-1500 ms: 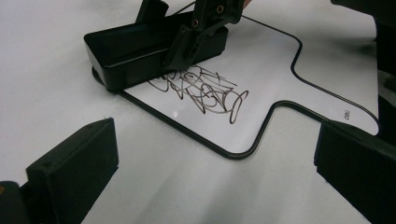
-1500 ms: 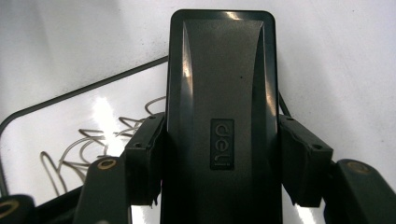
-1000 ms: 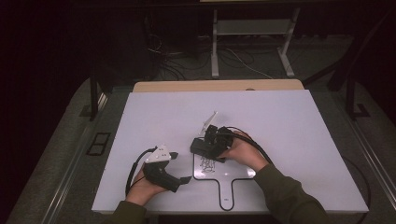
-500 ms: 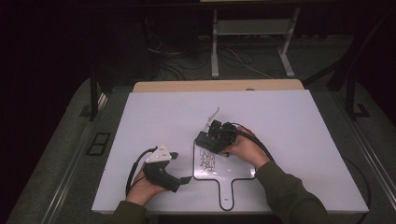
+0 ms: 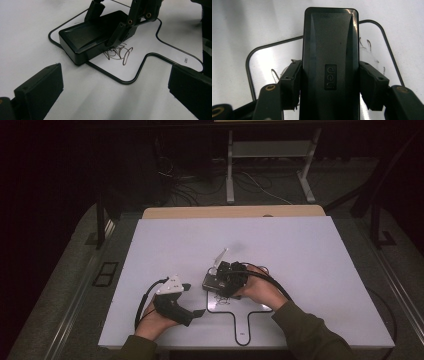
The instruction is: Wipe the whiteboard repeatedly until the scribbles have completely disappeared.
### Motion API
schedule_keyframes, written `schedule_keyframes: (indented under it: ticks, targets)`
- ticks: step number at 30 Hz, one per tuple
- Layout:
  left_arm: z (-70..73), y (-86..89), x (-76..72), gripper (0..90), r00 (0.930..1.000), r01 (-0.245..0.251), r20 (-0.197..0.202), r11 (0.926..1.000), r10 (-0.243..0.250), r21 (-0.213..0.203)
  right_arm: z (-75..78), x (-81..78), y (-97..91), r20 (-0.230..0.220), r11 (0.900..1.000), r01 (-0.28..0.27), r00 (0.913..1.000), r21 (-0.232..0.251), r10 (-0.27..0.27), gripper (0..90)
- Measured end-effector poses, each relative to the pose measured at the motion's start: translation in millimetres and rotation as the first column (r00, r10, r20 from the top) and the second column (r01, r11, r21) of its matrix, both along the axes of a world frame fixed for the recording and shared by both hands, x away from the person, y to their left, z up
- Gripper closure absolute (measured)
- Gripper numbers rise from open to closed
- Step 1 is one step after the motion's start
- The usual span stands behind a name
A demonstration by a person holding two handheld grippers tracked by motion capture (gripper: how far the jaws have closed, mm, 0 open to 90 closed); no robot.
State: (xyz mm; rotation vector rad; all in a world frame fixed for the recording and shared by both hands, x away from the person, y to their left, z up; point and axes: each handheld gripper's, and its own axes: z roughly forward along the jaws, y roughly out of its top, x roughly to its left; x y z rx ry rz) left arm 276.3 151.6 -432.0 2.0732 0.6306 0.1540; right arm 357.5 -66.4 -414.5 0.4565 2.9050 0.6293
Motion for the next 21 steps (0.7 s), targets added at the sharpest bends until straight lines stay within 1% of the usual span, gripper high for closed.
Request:
schedule_keyframes:
  ticks: [3, 7, 8, 11, 13, 14, 15, 16, 17, 18, 20, 21]
  targets:
    - [-0.2, 0.1, 0.0, 0.0, 1.0, 0.005, 0.001, 1.0, -0.005, 0.004, -0.3, 9.0, -4.6, 0.006, 0.9992, 0.041, 0.9992, 0.002, -0.041, 39.1]
    - [-0.6, 0.0, 0.5, 0.0, 1.0, 0.003, 0.0, 1.0, -0.003, 0.003, -0.6, 21.9, -12.0, 0.03, 0.9972, 0.075, 0.9968, -0.008, -0.075, 39.1]
    - [-0.6, 0.2, 0.6, 0.0, 1.0, 0.003, -0.001, 1.0, -0.003, 0.003, -0.7, 22.4, -12.5, 0.012, 0.9962, 0.087, 0.9961, 0.004, -0.087, 39.1]
    - [-0.7, 0.2, 0.8, 0.0, 1.0, 0.004, -0.001, 1.0, -0.004, 0.004, -0.3, 17.8, -10.6, 0.024, 0.998, 0.063, 0.9978, -0.013, -0.062, 39.1]
    - [-1.0, -0.4, 0.6, 0.0, 1.0, 0.002, -0.002, 1.0, -0.002, 0.0, -0.3, 10.1, -7.1, 0.004, 0.999, 0.045, 0.999, 0.0, -0.045, 39.0]
    - [-0.9, -0.5, 0.4, 0.0, 1.0, 0.002, -0.002, 1.0, -0.002, 0.0, -0.2, 6.0, -5.9, 0.009, 0.9997, 0.025, 0.9997, -0.007, -0.025, 39.0]
    - [-0.7, -0.6, 0.1, 0.0, 1.0, 0.002, -0.001, 1.0, -0.002, -0.001, -0.3, 2.6, -4.7, 0.0, 0.9997, 0.025, 0.9997, 0.002, -0.025, 39.0]
    - [-0.7, -0.6, 0.0, 0.0, 1.0, 0.001, -0.001, 1.0, -0.001, -0.002, -0.4, -0.2, -4.7, 0.006, 1.0, 0.004, 1.0, -0.003, -0.004, 39.1]
    - [-0.8, -0.6, 0.1, 0.0, 1.0, 0.001, -0.002, 1.0, -0.001, -0.001, -0.6, -3.4, -4.0, -0.006, 0.9999, 0.008, 1.0, 0.007, -0.008, 39.0]
    - [-0.9, -0.8, 0.1, 0.0, 1.0, -0.001, -0.003, 1.0, 0.0, -0.002, -0.8, -6.8, -3.5, -0.008, 0.9999, -0.005, 1.0, 0.012, 0.005, 39.0]
    - [-1.2, -0.8, 0.4, 0.0, 1.0, 0.003, -0.003, 1.0, -0.003, 0.004, -0.8, -11.8, -2.8, -0.002, 0.9997, -0.021, 0.9998, 0.007, 0.022, 39.0]
    - [-1.1, -0.6, 0.5, 0.0, 1.0, 0.005, -0.002, 1.0, -0.005, 0.007, -0.7, -15.1, -2.0, -0.006, 0.9995, -0.031, 0.9995, 0.009, 0.031, 39.0]
